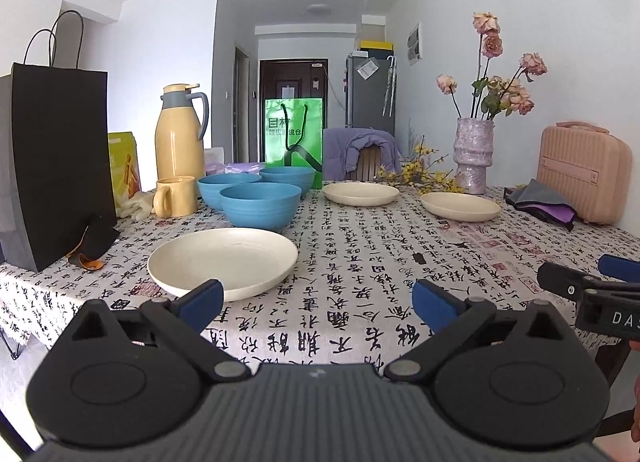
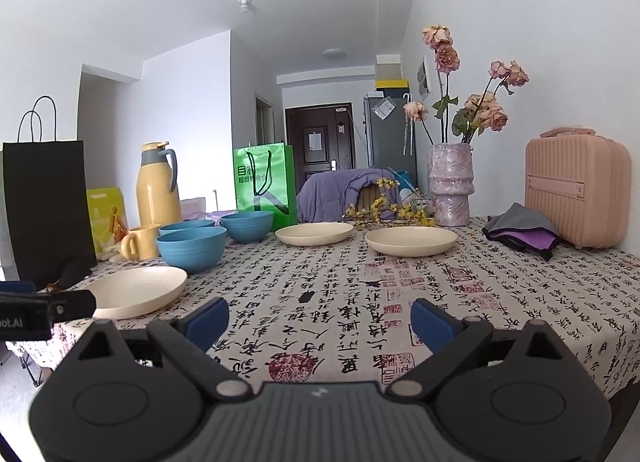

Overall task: Organize plates and bowls
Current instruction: 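Move both tools toward the remaining cream plates by the vase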

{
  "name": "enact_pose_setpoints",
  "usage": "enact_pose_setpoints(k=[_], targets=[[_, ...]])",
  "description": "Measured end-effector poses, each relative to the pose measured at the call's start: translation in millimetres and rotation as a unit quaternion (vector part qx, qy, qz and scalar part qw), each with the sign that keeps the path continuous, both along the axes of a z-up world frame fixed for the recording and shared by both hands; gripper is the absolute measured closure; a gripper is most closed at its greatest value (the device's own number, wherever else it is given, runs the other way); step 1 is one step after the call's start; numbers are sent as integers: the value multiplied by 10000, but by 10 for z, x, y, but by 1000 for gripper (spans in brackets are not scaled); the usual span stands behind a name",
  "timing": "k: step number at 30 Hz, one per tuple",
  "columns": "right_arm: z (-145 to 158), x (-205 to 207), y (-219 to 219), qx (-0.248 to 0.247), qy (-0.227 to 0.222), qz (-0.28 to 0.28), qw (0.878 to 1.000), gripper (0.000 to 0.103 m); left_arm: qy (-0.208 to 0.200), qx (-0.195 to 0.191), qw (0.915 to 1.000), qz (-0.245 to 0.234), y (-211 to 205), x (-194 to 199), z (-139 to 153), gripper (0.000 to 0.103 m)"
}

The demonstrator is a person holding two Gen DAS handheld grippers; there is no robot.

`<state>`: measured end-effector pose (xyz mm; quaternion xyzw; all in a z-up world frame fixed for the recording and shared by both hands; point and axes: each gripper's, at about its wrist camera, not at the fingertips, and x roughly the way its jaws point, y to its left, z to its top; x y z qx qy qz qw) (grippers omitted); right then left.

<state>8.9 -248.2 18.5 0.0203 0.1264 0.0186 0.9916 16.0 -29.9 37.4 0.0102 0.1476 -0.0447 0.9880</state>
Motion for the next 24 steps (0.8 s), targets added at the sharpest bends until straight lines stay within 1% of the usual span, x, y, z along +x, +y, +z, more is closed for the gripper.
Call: enact_pose_setpoints(k=[6, 12, 20, 24], targets=[[4, 37, -21, 54, 4, -9, 10000, 5, 11, -8, 10000, 26, -13, 31, 13, 0], [57, 187, -35, 122, -27, -53, 9999, 5, 12, -36, 10000, 62, -2, 117, 64, 0], [150, 491, -7, 143, 50, -52, 9999, 5, 90, -85, 9997, 200, 81, 364, 135, 0], [194, 677, 18, 58, 109, 0, 9999, 5, 105, -99, 9996, 235, 107, 538, 183, 0]])
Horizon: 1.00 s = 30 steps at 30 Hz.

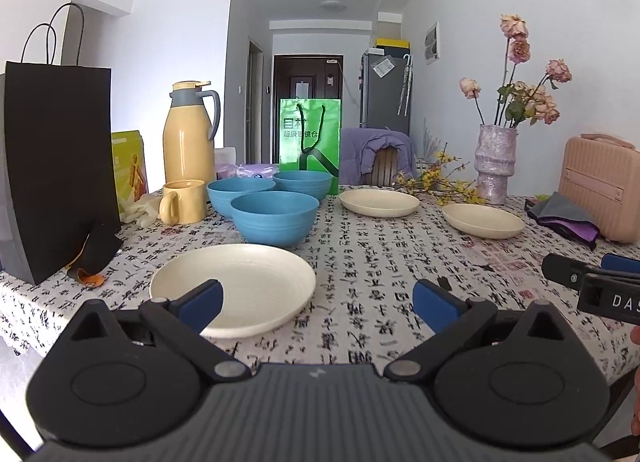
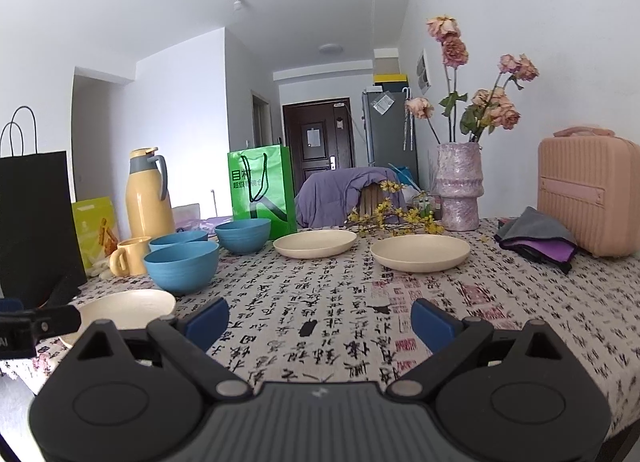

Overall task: Organize plates and bowls
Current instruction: 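Move both tools toward the remaining cream plates by the vase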

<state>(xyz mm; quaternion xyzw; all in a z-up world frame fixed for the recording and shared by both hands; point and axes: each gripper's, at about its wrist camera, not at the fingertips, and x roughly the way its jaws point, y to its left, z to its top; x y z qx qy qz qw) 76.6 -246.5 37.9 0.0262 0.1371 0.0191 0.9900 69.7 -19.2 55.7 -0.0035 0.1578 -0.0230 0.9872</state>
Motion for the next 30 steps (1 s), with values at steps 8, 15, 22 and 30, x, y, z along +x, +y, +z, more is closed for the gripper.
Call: enact_pose_setpoints(k=[8, 15, 22, 30], targets=[[68, 411, 1, 41, 124, -66, 9999, 5, 34, 86, 9999, -99, -5, 367, 88, 0], [99, 716, -45, -19, 225, -119, 9997, 5, 102, 41, 9998, -152, -69, 756, 154, 0], [97, 953, -164, 6, 349, -272, 9990, 5, 264, 44, 9994, -200, -148, 1093, 177, 0], [92, 1274, -220, 28, 453, -299, 9985, 5, 361, 96, 9990, -229, -190, 1435, 187, 0]])
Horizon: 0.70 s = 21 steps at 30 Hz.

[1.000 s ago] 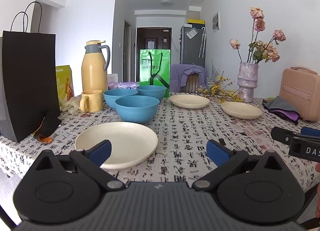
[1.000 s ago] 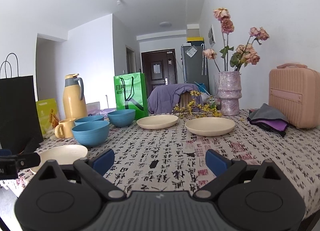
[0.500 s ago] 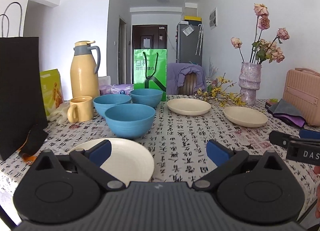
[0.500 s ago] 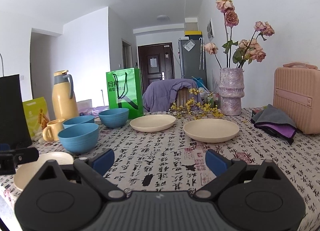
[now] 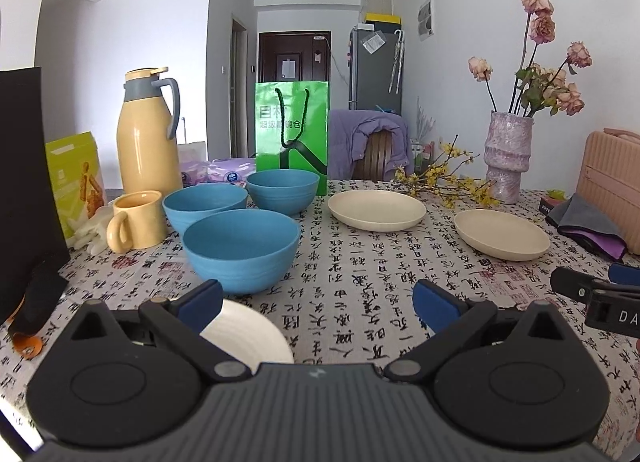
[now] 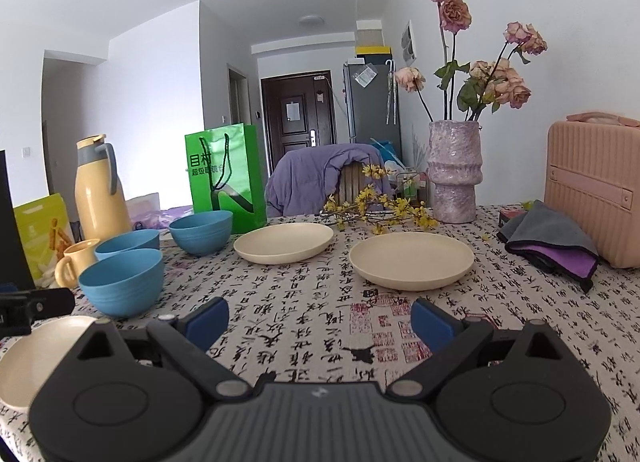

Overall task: Organize plates and bowls
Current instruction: 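Move both tools toward the remaining cream plates by the vase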

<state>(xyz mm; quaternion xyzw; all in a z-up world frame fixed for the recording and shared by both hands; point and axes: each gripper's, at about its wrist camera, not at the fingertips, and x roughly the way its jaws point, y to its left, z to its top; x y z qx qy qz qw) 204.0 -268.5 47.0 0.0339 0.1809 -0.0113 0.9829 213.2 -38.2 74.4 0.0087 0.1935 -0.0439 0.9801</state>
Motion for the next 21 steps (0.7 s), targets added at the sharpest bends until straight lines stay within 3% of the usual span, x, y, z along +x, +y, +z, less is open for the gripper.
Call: enact_pose_setpoints(k=[10, 21], targets=[[-27, 423, -91, -58, 163, 31, 9998, 5, 117, 68, 9999, -24, -61, 446, -11, 0], [-81, 1110, -339, 305, 468, 13, 9984, 5, 112, 363, 9992, -109, -184, 996, -25, 0]])
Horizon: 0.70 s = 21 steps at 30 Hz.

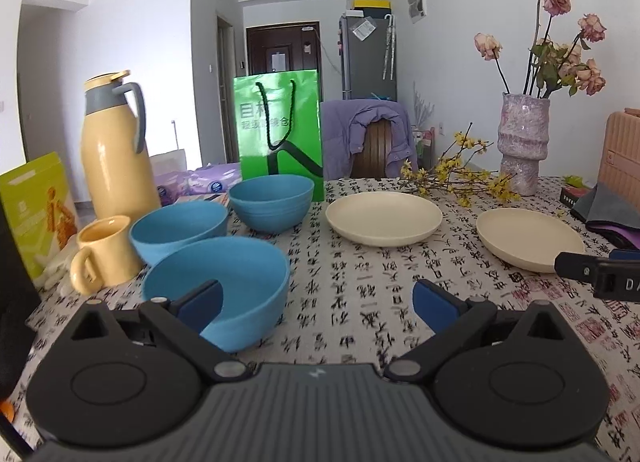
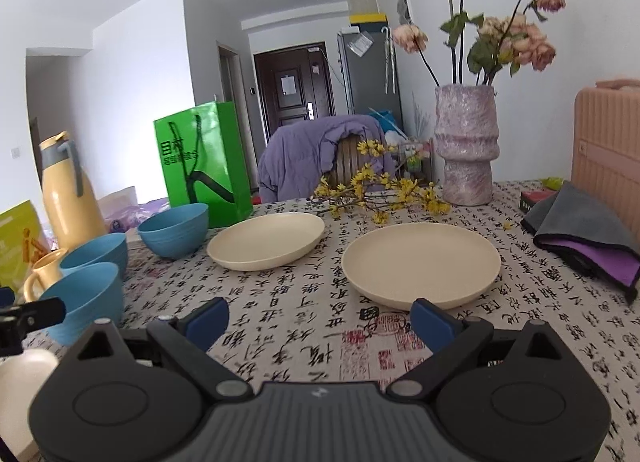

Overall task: Organize plates and bowls
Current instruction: 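Move both tools toward the remaining cream plates by the vase, then grasp a cream plate rim with the left tool while the right tool grasps another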

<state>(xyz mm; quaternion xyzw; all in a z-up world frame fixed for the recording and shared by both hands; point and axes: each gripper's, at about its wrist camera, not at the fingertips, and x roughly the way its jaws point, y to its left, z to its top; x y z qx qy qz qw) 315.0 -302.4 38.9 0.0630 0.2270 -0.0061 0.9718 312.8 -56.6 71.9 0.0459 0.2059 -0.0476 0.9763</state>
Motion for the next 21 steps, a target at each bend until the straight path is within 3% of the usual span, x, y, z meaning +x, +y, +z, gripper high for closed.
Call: enact_pose_setpoints(k=[13, 21], targets=[[84, 842, -153, 0, 85, 255, 9996, 6, 261, -161, 9990, 315, 52, 832, 23, 0], [139, 1440, -183, 10, 152, 521, 9985, 7, 408, -432, 9980, 208, 44, 1400, 197, 0]])
